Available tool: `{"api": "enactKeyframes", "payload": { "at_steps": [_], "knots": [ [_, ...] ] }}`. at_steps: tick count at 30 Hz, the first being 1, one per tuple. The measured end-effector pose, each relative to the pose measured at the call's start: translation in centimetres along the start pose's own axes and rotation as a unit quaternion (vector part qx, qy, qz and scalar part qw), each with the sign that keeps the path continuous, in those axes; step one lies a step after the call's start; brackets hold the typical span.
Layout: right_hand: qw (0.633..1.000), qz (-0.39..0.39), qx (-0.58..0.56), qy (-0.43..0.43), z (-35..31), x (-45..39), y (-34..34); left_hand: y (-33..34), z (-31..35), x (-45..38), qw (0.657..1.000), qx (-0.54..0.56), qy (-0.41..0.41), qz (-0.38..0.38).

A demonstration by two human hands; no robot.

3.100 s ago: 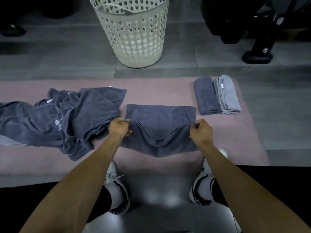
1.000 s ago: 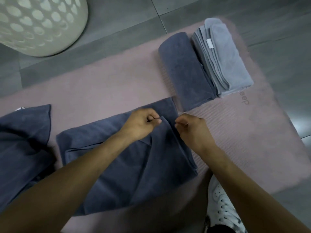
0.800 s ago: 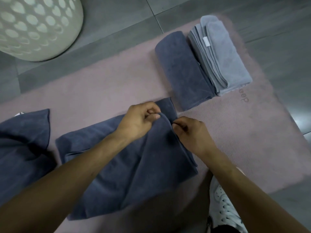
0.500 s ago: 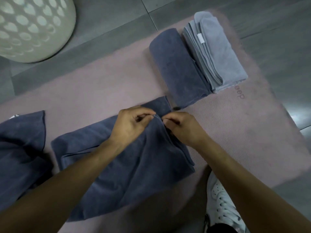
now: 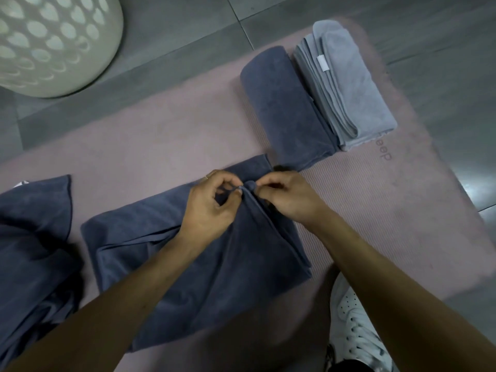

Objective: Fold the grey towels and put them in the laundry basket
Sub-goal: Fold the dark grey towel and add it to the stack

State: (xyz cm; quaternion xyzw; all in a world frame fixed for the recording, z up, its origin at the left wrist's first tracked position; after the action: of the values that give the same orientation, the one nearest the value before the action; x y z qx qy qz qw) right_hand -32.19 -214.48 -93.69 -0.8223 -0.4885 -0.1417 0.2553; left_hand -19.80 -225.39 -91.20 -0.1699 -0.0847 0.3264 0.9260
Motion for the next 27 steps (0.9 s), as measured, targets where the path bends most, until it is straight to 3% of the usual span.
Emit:
{"api": "enactKeyframes", "payload": {
  "at_steps": [3, 12, 22, 27],
  "knots": [
    [0.999, 0.05, 0.014, -0.004, 0.3, 0.0, 0.2, 0.1, 0.1, -0.2, 0.999, 0.017, -0.027, -0.024],
    [0.995, 0.079, -0.021, -0.054, 0.1, 1.2, 0.3, -0.2, -0.9, -1.4, 0.994, 0.02, -0.094, -0.057],
    [0.994, 0.072, 0.032, -0.081, -0.4, 1.6, 0.4, -0.3, -0.3, -1.9, 0.987, -0.062, -0.071, -0.128],
    [0.992, 0.113, 0.036, -0.033, 0.7, 1.2, 0.3, 0.2, -0.6, -2.7, 0.989, -0.089, -0.033, -0.117]
  ]
}}
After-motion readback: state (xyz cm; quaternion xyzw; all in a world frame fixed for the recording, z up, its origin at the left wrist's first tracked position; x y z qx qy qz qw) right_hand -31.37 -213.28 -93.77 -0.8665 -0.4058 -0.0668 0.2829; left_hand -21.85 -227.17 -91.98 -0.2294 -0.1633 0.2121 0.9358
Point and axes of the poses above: each hand's wrist, its own x-axis away from the middle knuckle, its own y-axis out of the palm, z = x × y, the point moved 3 cm from there along -x, towards the middle knuckle, and after that the axes turned 10 degrees about x, right-handed, at the moved point
